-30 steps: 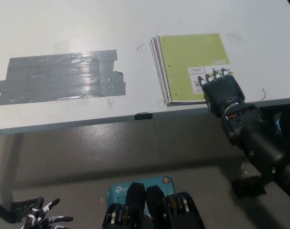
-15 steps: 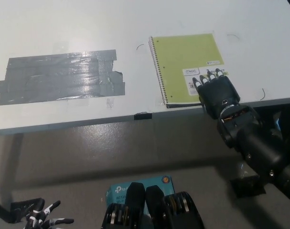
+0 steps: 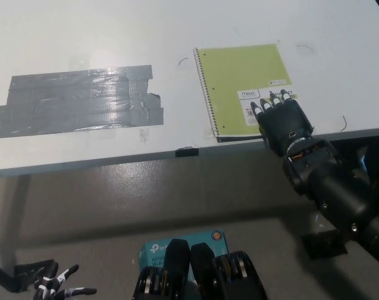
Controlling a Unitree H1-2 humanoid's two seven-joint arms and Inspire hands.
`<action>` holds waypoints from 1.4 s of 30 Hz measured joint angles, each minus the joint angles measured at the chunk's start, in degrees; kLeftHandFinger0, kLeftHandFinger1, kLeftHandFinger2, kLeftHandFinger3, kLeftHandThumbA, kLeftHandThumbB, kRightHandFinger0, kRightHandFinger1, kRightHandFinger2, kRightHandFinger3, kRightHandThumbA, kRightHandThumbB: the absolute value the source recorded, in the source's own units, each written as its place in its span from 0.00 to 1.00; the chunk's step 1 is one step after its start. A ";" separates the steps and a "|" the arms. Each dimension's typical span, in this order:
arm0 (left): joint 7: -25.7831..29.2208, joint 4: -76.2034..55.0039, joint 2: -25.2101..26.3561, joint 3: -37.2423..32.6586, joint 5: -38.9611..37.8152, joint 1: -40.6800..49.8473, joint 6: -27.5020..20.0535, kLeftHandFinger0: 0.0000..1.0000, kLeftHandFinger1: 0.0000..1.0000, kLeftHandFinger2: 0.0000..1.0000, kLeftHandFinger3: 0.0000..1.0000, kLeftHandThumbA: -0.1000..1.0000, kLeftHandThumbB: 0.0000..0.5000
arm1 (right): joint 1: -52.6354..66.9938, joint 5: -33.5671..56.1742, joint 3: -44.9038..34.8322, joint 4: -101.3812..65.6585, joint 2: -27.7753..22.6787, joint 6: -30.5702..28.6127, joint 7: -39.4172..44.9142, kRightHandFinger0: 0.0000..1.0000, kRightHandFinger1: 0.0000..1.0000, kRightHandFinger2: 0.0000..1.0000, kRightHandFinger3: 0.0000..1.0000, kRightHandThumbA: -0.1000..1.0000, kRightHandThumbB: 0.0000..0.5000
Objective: The robot uses its right hand to align two notebooks stacked together until they are fully overlapped
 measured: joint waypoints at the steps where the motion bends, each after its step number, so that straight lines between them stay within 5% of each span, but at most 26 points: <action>1: 0.00 -0.01 0.00 0.01 0.00 0.06 0.00 0.26 0.55 0.66 1.00 1.00 1.00 | 0.00 0.00 -0.07 -0.01 0.00 0.03 0.06 1.00 1.00 1.00 1.00 1.00 1.00; 16: 0.00 -0.29 0.01 0.00 0.01 0.19 0.03 0.23 0.47 0.57 1.00 1.00 1.00 | 0.23 2.90 -6.42 -2.47 1.91 2.63 5.57 1.00 1.00 1.00 1.00 1.00 1.00; 24: 0.01 -0.29 0.01 0.07 0.01 0.33 0.05 0.30 0.52 0.58 1.00 1.00 1.00 | -1.24 7.50 -11.94 -4.43 4.13 6.39 14.17 1.00 1.00 1.00 1.00 1.00 1.00; 42: 0.00 -0.25 0.01 0.28 0.00 1.97 -0.03 0.24 0.51 0.58 1.00 1.00 1.00 | -6.81 9.47 -13.30 -6.84 -1.25 7.49 22.05 1.00 1.00 1.00 1.00 1.00 0.98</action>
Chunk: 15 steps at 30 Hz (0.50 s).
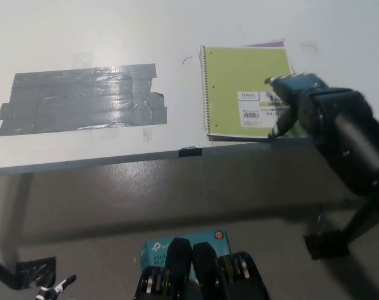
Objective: The robot uses its right hand to align two notebooks stacked together until they are fully overlapped
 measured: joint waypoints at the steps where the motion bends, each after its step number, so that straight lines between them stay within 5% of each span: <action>1: 0.00 0.00 0.00 0.02 0.00 0.01 0.00 0.24 0.50 0.58 1.00 1.00 1.00 | 0.12 0.38 -0.81 -0.07 -0.06 -0.25 -0.40 1.00 1.00 1.00 1.00 1.00 0.92; 5: 0.01 0.00 -0.01 0.02 -0.01 0.00 0.02 0.21 0.48 0.56 1.00 1.00 1.00 | 0.90 1.29 -2.95 -0.35 0.04 -1.68 -4.24 1.00 1.00 1.00 1.00 1.00 0.76; 12: 0.01 0.01 -0.01 0.06 -0.02 0.04 0.01 0.24 0.50 0.58 1.00 1.00 1.00 | 3.06 2.06 -4.04 -0.28 0.50 -4.38 -11.06 1.00 1.00 1.00 1.00 1.00 0.68; 13: 0.01 0.01 -0.01 0.09 -0.02 0.03 0.00 0.26 0.52 0.59 1.00 1.00 1.00 | 3.36 2.09 -4.05 -0.29 0.50 -4.84 -12.09 1.00 1.00 1.00 1.00 1.00 0.56; 15: 0.01 0.01 -0.01 0.09 -0.02 0.05 0.01 0.25 0.52 0.59 1.00 1.00 1.00 | 4.23 2.15 -4.20 -0.30 0.51 -5.81 -14.15 1.00 1.00 1.00 1.00 1.00 0.49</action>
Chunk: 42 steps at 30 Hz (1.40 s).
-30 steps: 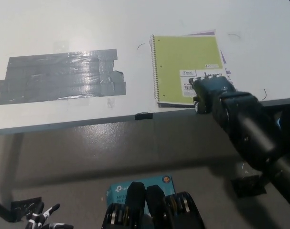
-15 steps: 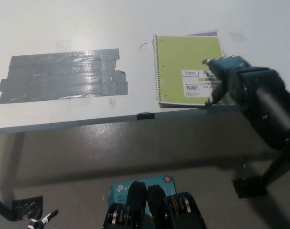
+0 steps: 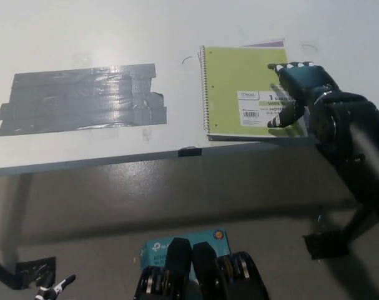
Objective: The robot uses its right hand to align two notebooks stacked together until they are fully overlapped
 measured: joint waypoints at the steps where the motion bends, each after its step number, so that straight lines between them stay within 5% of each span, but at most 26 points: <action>1: 0.00 0.01 0.00 0.00 0.00 0.02 0.00 0.25 0.52 0.59 1.00 1.00 1.00 | 0.56 0.08 -0.07 0.03 0.05 -0.52 -1.01 1.00 1.00 1.00 1.00 0.89 0.40; 2: 0.00 0.02 0.00 0.00 0.00 0.01 -0.01 0.25 0.52 0.59 1.00 1.00 1.00 | 1.15 0.17 -0.21 0.09 0.18 -0.96 -1.88 1.00 1.00 1.00 1.00 0.85 0.38; 3: 0.00 0.07 0.00 -0.01 0.00 0.01 0.00 0.25 0.52 0.59 1.00 1.00 1.00 | 1.76 0.42 -0.53 0.21 0.41 -1.33 -2.86 1.00 1.00 1.00 1.00 0.68 0.23; 4: 0.00 0.09 0.00 -0.01 0.01 0.00 0.00 0.24 0.51 0.58 1.00 1.00 1.00 | 2.43 0.94 -1.24 0.27 0.75 -1.68 -3.94 0.98 1.00 1.00 1.00 0.62 0.21; 5: 0.00 0.10 0.00 -0.02 0.01 0.00 0.00 0.24 0.51 0.58 1.00 1.00 1.00 | 3.05 1.36 -2.04 0.30 1.18 -1.93 -4.78 0.86 1.00 1.00 1.00 0.61 0.19; 6: 0.00 0.10 0.00 -0.02 0.01 0.00 0.01 0.26 0.51 0.58 1.00 1.00 1.00 | 3.85 1.94 -3.21 0.30 1.80 -2.31 -5.89 0.47 0.62 0.78 1.00 0.61 0.20; 8: 0.00 0.11 0.00 -0.03 0.01 0.00 0.00 0.25 0.50 0.58 1.00 1.00 1.00 | 5.40 2.73 -4.95 0.13 3.00 -2.84 -7.75 0.35 0.46 0.62 0.93 0.67 0.22; 10: 0.00 0.12 0.00 -0.03 0.01 0.01 -0.01 0.20 0.48 0.57 1.00 1.00 1.00 | 7.06 3.41 -6.31 -0.71 4.39 -3.36 -9.78 0.42 0.52 0.55 0.91 0.75 0.22; 15: 0.00 0.09 0.00 0.12 0.00 0.35 -0.07 0.23 0.49 0.57 1.00 1.00 1.00 | 10.53 3.82 -6.94 -5.86 7.16 -4.07 -14.18 0.40 0.53 0.50 0.84 0.64 0.20; 24: 0.00 0.01 0.01 0.30 0.04 1.35 -0.29 0.26 0.49 0.56 1.00 1.00 1.00 | 10.99 3.76 -6.83 -10.21 7.15 -6.73 -19.82 0.51 0.57 0.55 0.85 0.59 0.24; 31: 0.00 0.00 0.01 0.30 0.07 1.81 -0.80 0.24 0.51 0.56 1.00 1.00 1.00 | 11.38 3.74 -6.73 -9.94 6.48 -7.39 -21.60 0.35 0.44 0.44 0.78 0.63 0.24; 32: 0.00 -0.02 0.01 0.30 0.07 1.81 -0.81 0.27 0.51 0.55 1.00 1.00 1.00 | 11.77 3.87 -6.95 -10.56 6.49 -7.39 -21.78 0.20 0.28 0.37 0.73 0.63 0.25; 33: 0.00 -0.04 0.02 0.34 0.08 1.78 -0.80 0.29 0.51 0.55 1.00 1.00 1.00 | 12.42 4.12 -7.31 -11.60 6.66 -7.39 -22.03 0.11 0.24 0.36 0.70 0.63 0.25; 34: 0.01 -0.04 0.03 0.34 0.09 1.76 -0.80 0.33 0.52 0.56 1.00 1.00 1.00 | 12.70 4.33 -7.57 -12.05 6.88 -7.39 -22.13 0.00 0.01 0.19 0.64 0.68 0.26; 36: 0.00 -0.03 0.08 0.34 0.14 1.71 -0.81 0.33 0.52 0.58 1.00 1.00 1.00 | 14.06 4.93 -8.13 -14.35 7.49 -6.91 -21.90 0.00 0.00 0.13 0.64 0.71 0.31; 39: 0.00 -0.02 0.25 0.38 0.17 1.57 -0.90 0.35 0.53 0.57 1.00 1.00 1.00 | 15.71 5.34 -8.16 -17.88 8.27 -5.20 -20.17 0.00 0.00 0.11 0.65 0.62 0.30; 42: 0.00 0.00 0.31 0.41 0.17 1.51 -0.98 0.33 0.51 0.56 1.00 1.00 1.00 | 17.28 5.75 -8.16 -21.12 8.49 -3.33 -18.22 0.01 0.03 0.18 0.60 0.57 0.26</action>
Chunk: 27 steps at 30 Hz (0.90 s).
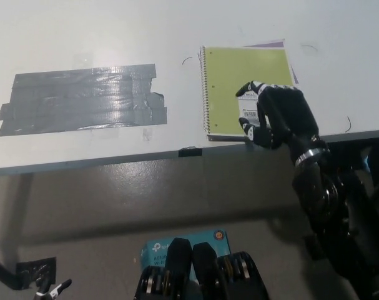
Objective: The robot uses its right hand to align two notebooks stacked together until they are fully overlapped
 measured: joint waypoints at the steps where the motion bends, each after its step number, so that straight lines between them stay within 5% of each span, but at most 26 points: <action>1: 0.00 0.01 0.00 0.01 0.00 0.00 -0.02 0.31 0.51 0.56 1.00 1.00 1.00 | 0.30 0.06 0.00 -0.56 0.00 0.37 0.38 0.00 0.02 0.19 0.61 0.55 0.26; 5: 0.00 0.02 0.00 0.08 -0.02 -0.06 -0.06 0.28 0.50 0.57 1.00 1.00 1.00 | 2.66 0.32 -0.02 -2.08 -0.25 1.76 1.69 0.00 0.00 0.14 0.70 0.61 0.28; 12: 0.00 -0.03 0.03 0.48 -0.06 -0.09 0.00 0.24 0.48 0.55 1.00 1.00 1.00 | 3.17 0.28 -0.06 0.79 -2.99 2.87 2.81 0.00 0.00 0.15 0.64 0.61 0.27; 16: 0.00 -0.04 0.05 0.75 -0.05 -0.12 -0.01 0.31 0.50 0.56 1.00 1.00 1.00 | 2.66 0.16 0.05 3.29 -4.29 3.02 3.00 0.00 0.01 0.18 0.60 0.64 0.28; 17: 0.00 -0.04 0.07 0.77 -0.05 -0.24 0.00 0.28 0.49 0.55 1.00 1.00 1.00 | 2.54 0.08 0.21 4.03 -4.57 3.01 3.00 0.00 0.00 0.07 0.61 0.62 0.29; 21: 0.00 -0.03 0.08 0.82 -0.05 -0.40 -0.01 0.25 0.48 0.56 1.00 1.00 1.00 | 2.44 -0.01 1.45 7.07 -4.91 3.04 3.26 0.00 0.02 0.15 0.66 0.64 0.30; 27: 0.00 -0.03 0.09 0.83 -0.05 -0.53 -0.01 0.26 0.50 0.56 1.00 1.00 1.00 | 1.98 -0.22 2.38 9.93 -4.92 3.28 3.11 0.00 0.00 0.07 0.63 0.68 0.30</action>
